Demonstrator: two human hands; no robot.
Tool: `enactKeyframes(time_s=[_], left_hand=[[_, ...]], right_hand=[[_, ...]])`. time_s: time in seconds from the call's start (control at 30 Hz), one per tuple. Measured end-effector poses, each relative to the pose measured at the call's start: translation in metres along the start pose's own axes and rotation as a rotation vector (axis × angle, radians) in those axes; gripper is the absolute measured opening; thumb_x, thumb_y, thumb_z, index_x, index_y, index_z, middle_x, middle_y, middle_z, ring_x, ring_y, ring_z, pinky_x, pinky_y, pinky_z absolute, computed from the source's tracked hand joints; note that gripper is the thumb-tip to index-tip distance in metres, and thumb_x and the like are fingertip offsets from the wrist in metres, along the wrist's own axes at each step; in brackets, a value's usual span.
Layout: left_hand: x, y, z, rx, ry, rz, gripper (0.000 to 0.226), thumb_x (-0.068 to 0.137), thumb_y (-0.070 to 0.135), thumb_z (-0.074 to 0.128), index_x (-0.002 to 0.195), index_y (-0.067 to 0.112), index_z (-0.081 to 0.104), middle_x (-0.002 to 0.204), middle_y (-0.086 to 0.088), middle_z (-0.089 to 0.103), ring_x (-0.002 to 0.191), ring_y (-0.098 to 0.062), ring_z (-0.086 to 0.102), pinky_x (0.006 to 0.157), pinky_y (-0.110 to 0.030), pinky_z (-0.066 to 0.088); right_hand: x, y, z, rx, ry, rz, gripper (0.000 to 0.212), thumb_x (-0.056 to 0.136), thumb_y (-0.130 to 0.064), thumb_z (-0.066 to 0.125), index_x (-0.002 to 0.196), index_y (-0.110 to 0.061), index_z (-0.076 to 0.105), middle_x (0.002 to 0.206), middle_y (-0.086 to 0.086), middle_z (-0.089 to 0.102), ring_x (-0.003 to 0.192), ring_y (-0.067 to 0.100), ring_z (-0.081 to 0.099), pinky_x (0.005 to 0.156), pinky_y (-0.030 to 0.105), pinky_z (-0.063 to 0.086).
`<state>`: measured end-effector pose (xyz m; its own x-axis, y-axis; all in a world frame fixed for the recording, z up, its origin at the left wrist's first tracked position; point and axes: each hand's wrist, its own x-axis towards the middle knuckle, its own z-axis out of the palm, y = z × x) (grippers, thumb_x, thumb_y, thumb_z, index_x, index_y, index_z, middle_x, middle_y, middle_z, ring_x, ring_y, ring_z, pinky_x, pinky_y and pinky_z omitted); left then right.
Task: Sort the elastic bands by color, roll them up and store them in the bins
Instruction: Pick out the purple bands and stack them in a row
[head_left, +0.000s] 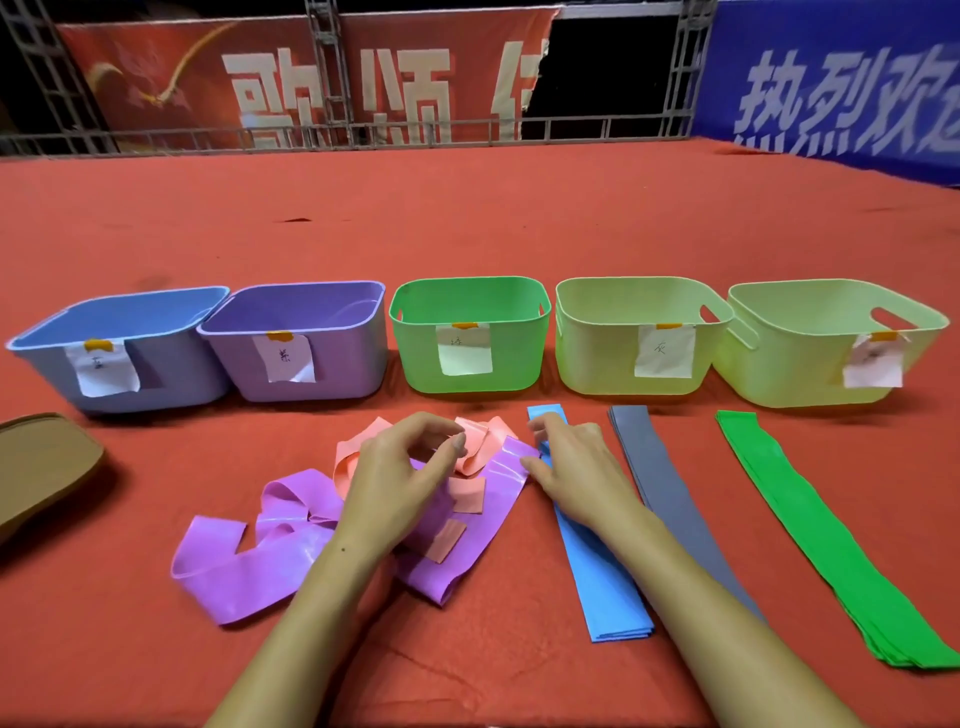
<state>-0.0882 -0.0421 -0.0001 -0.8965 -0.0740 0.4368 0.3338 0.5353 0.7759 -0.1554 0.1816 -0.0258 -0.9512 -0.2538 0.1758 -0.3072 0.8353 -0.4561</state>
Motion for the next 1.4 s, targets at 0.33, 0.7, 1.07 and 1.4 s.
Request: enactKeyframes(time_s=[0.33,0.7,1.07,1.4], left_hand=[[0.016,0.018,0.003,-0.089,-0.012,-0.054,0.006,0.097,0.021,0.079,0.101,0.024,0.077,0.091,0.009,0.08,0.084,-0.009,0.076,0.075,-0.033,0.06],[0.011,0.048,0.005,-0.364,-0.254,0.005,0.016,0.087,0.02,0.082,0.097,0.008,0.08,0.09,-0.006,0.081,0.082,-0.009,0.069,0.075,-0.023,0.055],[0.014,0.058,-0.002,-0.437,0.083,-0.053,0.028,0.092,0.022,0.082,0.096,-0.001,0.067,0.079,-0.028,0.069,0.073,-0.019,0.063,0.06,-0.04,0.053],[0.013,0.057,-0.005,-0.529,0.073,-0.146,0.017,0.096,0.008,0.076,0.105,-0.004,0.069,0.077,-0.012,0.078,0.064,-0.018,0.07,0.06,-0.041,0.066]], right_hand=[[-0.008,-0.017,-0.03,0.62,0.195,-0.094,0.018,0.093,-0.013,0.075,0.103,-0.027,0.071,0.089,-0.011,0.071,0.082,0.018,0.073,0.078,0.044,0.064],[-0.031,-0.04,-0.086,1.037,0.268,-0.118,0.018,0.095,-0.001,0.075,0.111,-0.004,0.071,0.101,0.01,0.075,0.086,0.02,0.075,0.073,0.037,0.065],[-0.039,-0.055,-0.076,1.243,0.061,0.07,0.055,0.085,-0.024,0.081,0.133,-0.01,0.058,0.116,0.019,0.071,0.083,0.031,0.078,0.073,0.041,0.066],[-0.041,-0.044,-0.071,1.115,0.166,-0.009,0.036,0.089,-0.003,0.081,0.121,-0.008,0.067,0.09,0.008,0.08,0.085,0.018,0.074,0.084,0.044,0.063]])
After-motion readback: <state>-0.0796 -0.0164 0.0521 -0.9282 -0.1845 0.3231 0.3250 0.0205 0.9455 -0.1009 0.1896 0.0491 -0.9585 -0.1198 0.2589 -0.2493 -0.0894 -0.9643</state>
